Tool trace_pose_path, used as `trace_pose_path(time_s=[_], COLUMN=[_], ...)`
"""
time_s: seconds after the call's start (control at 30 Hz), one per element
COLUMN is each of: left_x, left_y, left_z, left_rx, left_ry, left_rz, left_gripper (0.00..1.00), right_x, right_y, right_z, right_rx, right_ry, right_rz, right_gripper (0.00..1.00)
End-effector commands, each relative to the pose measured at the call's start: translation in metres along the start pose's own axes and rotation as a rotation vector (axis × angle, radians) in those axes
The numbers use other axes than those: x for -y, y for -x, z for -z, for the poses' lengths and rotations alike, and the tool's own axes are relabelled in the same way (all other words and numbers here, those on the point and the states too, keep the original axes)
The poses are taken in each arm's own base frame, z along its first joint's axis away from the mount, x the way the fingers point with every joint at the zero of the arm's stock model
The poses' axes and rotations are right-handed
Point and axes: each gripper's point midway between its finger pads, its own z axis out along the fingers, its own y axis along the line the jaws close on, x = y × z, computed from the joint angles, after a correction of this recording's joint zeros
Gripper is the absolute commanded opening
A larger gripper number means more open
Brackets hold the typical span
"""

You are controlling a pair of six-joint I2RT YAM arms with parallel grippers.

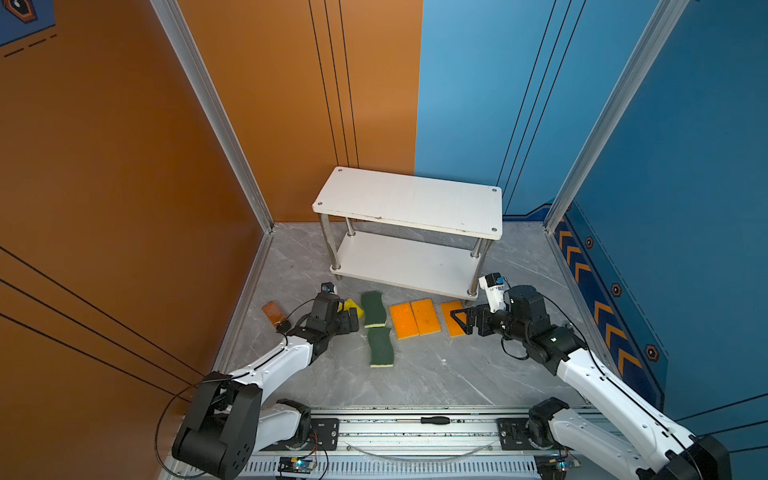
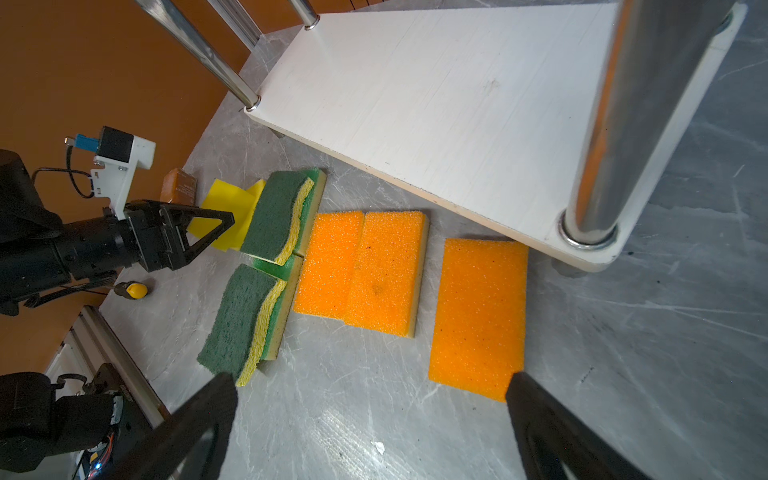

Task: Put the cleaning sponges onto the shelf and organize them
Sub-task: 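Lower the left gripper and close it on the yellow sponge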

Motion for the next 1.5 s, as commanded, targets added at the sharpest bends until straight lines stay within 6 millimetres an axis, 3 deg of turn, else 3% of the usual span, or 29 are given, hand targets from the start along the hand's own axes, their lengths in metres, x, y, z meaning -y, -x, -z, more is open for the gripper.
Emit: trace_pose_path(time_s=[0.0, 0.17, 0.73, 1.47], left_x=[0.007, 0.006, -0.001, 0.007], left_y=[0.011, 0.006, -0.004, 0.002], left_z=[0.0, -0.001, -0.003, -0.002], left_rx=[0.013, -0.006, -0.047, -0.038], left_ry=[-0.028, -0.017, 0.09, 0.069], left_rz=[-0.005, -0.013, -0.082, -0.031], left_gripper=[1.0, 0.95, 0.93, 0.69], right_x=[-0.001, -0.001, -0.001, -0.001], right_y=[-0.003, -0.003, -0.001, -0.002], right_z=[-0.003, -0.003, -0.002, -0.001], right_rx=[-0.003, 0.0, 0.01, 0.014], right_ry=[0.013, 0.012, 0.013, 0.012], right_rz=[-0.006, -0.005, -0.01, -0.009], right_gripper=[1.0, 1.0, 1.0, 1.0])
